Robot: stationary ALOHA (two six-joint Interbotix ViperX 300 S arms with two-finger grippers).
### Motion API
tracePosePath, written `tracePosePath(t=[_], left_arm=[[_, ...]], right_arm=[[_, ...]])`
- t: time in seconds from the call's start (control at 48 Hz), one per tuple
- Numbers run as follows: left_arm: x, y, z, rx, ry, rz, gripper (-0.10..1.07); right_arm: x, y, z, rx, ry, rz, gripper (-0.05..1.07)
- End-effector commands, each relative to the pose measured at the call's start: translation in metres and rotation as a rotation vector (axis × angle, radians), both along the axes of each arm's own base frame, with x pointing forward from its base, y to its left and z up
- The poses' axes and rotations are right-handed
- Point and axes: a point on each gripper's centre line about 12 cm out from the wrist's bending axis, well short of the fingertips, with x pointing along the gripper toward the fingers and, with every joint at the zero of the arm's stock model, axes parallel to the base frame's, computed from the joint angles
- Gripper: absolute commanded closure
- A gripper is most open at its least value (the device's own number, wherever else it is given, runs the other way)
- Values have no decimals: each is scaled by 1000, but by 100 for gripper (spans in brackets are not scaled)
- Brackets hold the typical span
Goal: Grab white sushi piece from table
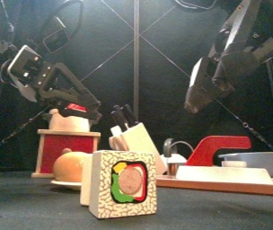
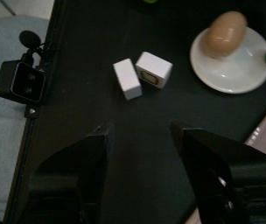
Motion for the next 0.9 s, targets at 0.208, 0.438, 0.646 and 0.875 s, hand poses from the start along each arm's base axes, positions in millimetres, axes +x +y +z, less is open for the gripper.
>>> tracePosePath(t=[0.208,0.438,0.646,0.875], left_arm=[[5,-2,6,-6,-19,-2,-5],[5,-2,5,-6,-16,-1,-5],[5,-2,5,-6,-16,-1,-5],[5,-2,5,-5,-16,-2,-5]], right_arm=[[42,18,0,-32,-38,14,15],[53,19,-10,-63,-30,16,15],[60,17,-16,-69,-22,8,15],[71,9,-23,-79,-17,-12,15]])
